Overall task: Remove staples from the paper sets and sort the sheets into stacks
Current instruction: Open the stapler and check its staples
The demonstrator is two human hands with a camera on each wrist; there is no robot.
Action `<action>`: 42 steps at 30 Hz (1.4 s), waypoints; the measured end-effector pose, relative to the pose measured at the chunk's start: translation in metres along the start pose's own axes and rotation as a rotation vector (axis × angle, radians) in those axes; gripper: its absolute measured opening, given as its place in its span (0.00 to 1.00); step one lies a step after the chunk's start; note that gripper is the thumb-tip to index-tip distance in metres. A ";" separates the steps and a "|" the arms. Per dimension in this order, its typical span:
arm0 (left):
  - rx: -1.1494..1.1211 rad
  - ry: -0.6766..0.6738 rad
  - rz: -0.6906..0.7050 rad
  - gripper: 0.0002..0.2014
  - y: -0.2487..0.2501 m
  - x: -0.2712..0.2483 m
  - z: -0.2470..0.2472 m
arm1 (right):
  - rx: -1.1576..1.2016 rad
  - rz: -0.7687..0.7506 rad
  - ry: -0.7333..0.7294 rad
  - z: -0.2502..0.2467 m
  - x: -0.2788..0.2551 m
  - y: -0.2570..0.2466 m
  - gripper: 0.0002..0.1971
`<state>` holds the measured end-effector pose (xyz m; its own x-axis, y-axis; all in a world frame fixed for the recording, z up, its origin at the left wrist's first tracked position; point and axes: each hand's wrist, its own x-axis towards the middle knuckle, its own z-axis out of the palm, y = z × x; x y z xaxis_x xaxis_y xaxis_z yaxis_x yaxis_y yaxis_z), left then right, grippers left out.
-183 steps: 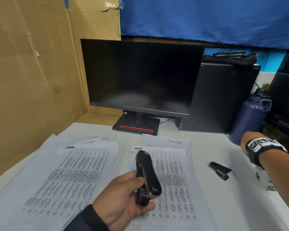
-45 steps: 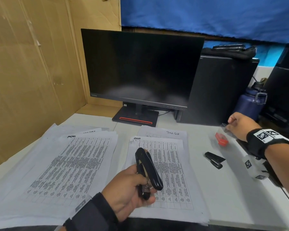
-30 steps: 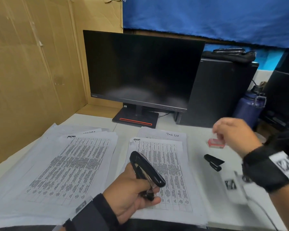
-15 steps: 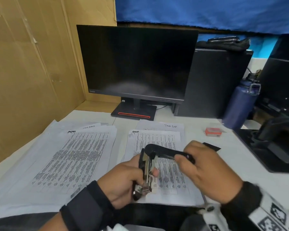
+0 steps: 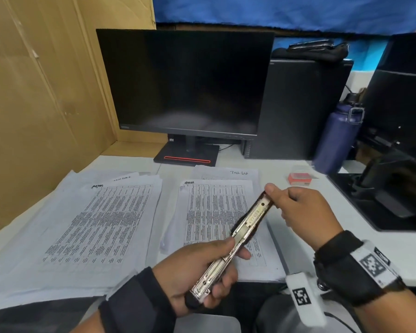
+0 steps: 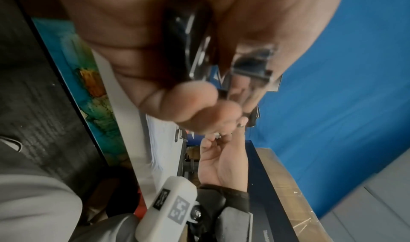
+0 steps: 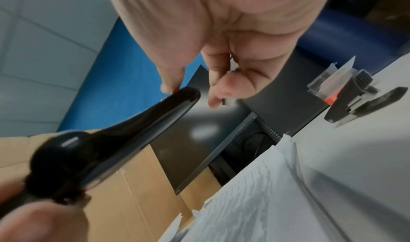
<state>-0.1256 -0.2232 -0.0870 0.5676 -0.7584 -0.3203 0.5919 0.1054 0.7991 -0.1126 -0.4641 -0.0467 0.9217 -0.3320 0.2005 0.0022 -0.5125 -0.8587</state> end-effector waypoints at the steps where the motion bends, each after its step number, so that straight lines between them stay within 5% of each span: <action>1: -0.015 0.017 0.007 0.19 0.001 0.001 0.000 | 0.072 0.040 0.007 0.000 0.002 0.002 0.23; 3: -0.059 0.078 0.026 0.18 0.003 0.003 -0.003 | 0.146 0.043 0.061 -0.004 0.002 -0.003 0.14; 5: -0.138 0.140 0.053 0.17 0.004 0.004 -0.009 | 0.143 -0.051 0.070 -0.011 -0.004 -0.016 0.17; 10: -0.204 0.190 0.104 0.17 0.005 0.007 -0.010 | 0.219 -0.117 -0.313 0.007 -0.047 -0.055 0.11; 15: -0.136 0.264 0.150 0.22 -0.001 0.010 -0.003 | 0.257 -0.097 -0.387 0.036 -0.071 -0.058 0.10; 21: -0.193 0.291 0.145 0.18 -0.001 0.011 0.000 | 0.139 -0.132 -0.343 0.048 -0.074 -0.050 0.15; 26: -0.180 0.299 0.153 0.30 -0.004 0.014 -0.003 | 0.174 -0.130 -0.384 0.043 -0.073 -0.052 0.17; 37: -0.164 0.273 0.152 0.25 -0.006 0.017 -0.004 | 0.096 -0.192 -0.336 0.052 -0.072 -0.041 0.20; 42: -0.173 0.284 0.139 0.26 -0.011 0.019 -0.008 | -0.034 -0.288 -0.252 0.059 -0.077 -0.035 0.13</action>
<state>-0.1170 -0.2341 -0.1058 0.7714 -0.5230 -0.3626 0.5723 0.3209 0.7546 -0.1609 -0.3735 -0.0597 0.9516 0.0327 0.3055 0.2662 -0.5838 -0.7670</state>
